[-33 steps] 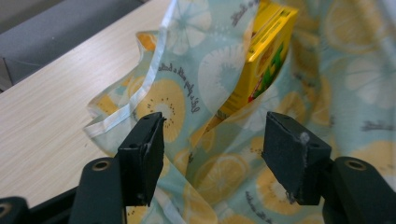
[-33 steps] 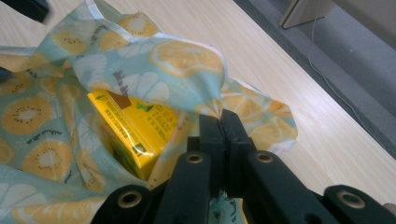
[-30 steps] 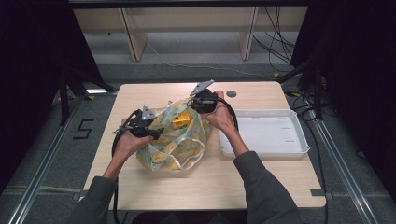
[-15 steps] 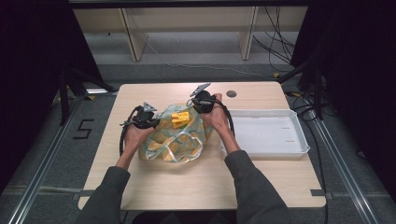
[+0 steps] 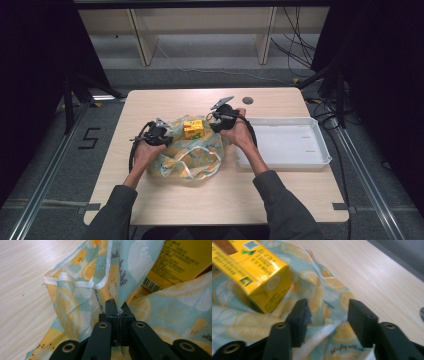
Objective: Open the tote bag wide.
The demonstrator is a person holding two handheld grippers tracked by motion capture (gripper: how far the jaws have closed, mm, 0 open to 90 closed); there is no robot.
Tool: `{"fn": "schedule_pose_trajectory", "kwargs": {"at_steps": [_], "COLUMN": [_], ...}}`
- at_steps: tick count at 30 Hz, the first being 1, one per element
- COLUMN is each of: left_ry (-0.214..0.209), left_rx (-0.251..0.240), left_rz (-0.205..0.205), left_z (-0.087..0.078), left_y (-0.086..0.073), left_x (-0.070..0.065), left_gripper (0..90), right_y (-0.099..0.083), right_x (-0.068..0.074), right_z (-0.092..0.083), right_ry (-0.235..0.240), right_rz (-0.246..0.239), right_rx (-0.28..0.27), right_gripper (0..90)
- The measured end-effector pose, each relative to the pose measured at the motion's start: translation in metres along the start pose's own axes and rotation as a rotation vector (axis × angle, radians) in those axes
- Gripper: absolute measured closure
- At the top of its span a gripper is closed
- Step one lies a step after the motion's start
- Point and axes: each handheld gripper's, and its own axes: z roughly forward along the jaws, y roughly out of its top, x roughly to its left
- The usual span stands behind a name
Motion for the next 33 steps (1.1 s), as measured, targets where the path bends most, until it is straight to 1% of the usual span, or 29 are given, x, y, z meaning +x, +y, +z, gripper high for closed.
{"fn": "schedule_pose_trajectory", "kwargs": {"at_steps": [1,2,3,4,5,6,7,9,11,12,14,15,16,17,19,20,21,22,23,24,25,26,27,28,29,30,31,32,33], "left_ry": [0.002,-0.003,0.0,0.0,-0.008,-0.004,-0.004,-0.008,0.001,0.008,0.016,0.02,0.045,0.042,0.044,0.046,0.05,0.055,0.059,0.061,0.06,0.055,0.054,0.06,0.06,0.061,0.063,0.062,0.064], "left_rx": [-0.007,-0.009,-0.014,-0.012,-0.006,-0.006,-0.009,0.001,-0.004,0.001,0.003,0.021,0.016,0.023,0.031,0.026,0.018,0.02,0.021,0.026,0.027,0.029,0.014,0.006,0.004,0.005,-0.007,-0.014,-0.019], "left_rz": [-0.01,-0.015,-0.018,-0.015,-0.017,-0.022,-0.027,-0.046,-0.055,-0.063,-0.084,-0.07,-0.063,-0.076,-0.09,-0.089,-0.092,-0.093,-0.089,-0.075,-0.079,-0.078,-0.087,-0.088,-0.092,-0.087,-0.081,-0.082,-0.077], "left_z": [-0.001,-0.001,-0.002,-0.003,-0.003,-0.004,-0.004,-0.005,-0.005,-0.005,-0.004,-0.005,-0.004,-0.004,-0.002,-0.001,-0.001,-0.001,-0.002,-0.003,-0.003,-0.005,-0.005,-0.007,-0.009,-0.012,-0.014,-0.018,-0.022], "left_y": [0.0,-0.001,-0.001,-0.002,-0.003,-0.004,-0.006,-0.01,-0.013,-0.015,-0.019,-0.02,-0.022,-0.023,-0.026,-0.027,-0.027,-0.026,-0.026,-0.025,-0.025,-0.024,-0.024,-0.024,-0.023,-0.022,-0.021,-0.019,-0.018], "left_x": [0.0,0.0,0.0,0.001,0.002,0.004,0.006,0.01,0.014,0.017,0.02,0.022,0.024,0.025,0.026,0.025,0.024,0.024,0.024,0.025,0.024,0.025,0.025,0.025,0.025,0.024,0.023,0.022,0.021], "left_gripper": [89.1,89.1,89.1,89.1,89.1,89.1,89.1,89.1,89.1,89.1,89.1,88.9,88.6,88.2,87.9,87.6,87.4,87.1,86.8,86.4,85.3,83.4,81.3,79.6,77.0,74.5,71.6,68.1,64.6], "right_y": [-0.001,-0.002,-0.003,-0.003,-0.003,-0.003,-0.004,-0.005,-0.006,-0.006,-0.007,-0.007,-0.007,-0.007,-0.007,-0.008,-0.008,-0.008,-0.008,-0.008,-0.009,-0.009,-0.009,-0.008,-0.008,-0.007,-0.007,-0.005,-0.004], "right_x": [0.0,-0.002,0.0,-0.001,-0.001,-0.002,-0.002,0.0,0.002,0.003,0.004,0.006,0.006,0.007,0.008,0.008,0.006,0.007,0.005,0.005,0.002,0.001,0.0,-0.001,-0.003,-0.004,-0.004,-0.004,-0.004], "right_z": [-0.001,-0.001,0.001,0.004,0.007,0.012,0.018,0.028,0.037,0.04,0.046,0.048,0.048,0.049,0.05,0.05,0.049,0.048,0.047,0.045,0.043,0.039,0.036,0.032,0.028,0.023,0.02,0.013,0.008], "right_ry": [-0.002,-0.006,0.002,-0.005,-0.007,-0.015,-0.016,-0.012,-0.029,-0.024,-0.027,-0.031,-0.028,-0.034,-0.028,-0.03,-0.031,-0.029,-0.031,-0.026,-0.033,-0.038,-0.035,-0.015,-0.016,-0.015,-0.02,-0.01,-0.006], "right_rz": [-0.005,-0.031,-0.026,-0.048,-0.056,-0.081,-0.082,-0.062,-0.049,-0.041,-0.061,-0.059,-0.068,-0.07,-0.064,-0.062,-0.066,-0.053,-0.057,-0.042,-0.043,-0.014,0.008,0.025,0.036,0.043,0.054,0.065,0.078], "right_rx": [0.004,0.01,0.024,0.042,0.07,0.085,0.111,0.15,0.187,0.201,0.226,0.237,0.24,0.239,0.252,0.254,0.248,0.25,0.239,0.233,0.225,0.212,0.184,0.148,0.113,0.088,0.046,0.035,0.007], "right_gripper": [59.6,65.8,69.7,75.1,79.9,82.5,84.6,86.0,87.0,87.3,87.7,87.9,88.0,88.0,88.0,88.0,88.0,88.0,87.8,86.7,83.5,80.2,76.6,72.6,67.5,64.7,63.1,59.7,56.0]}}
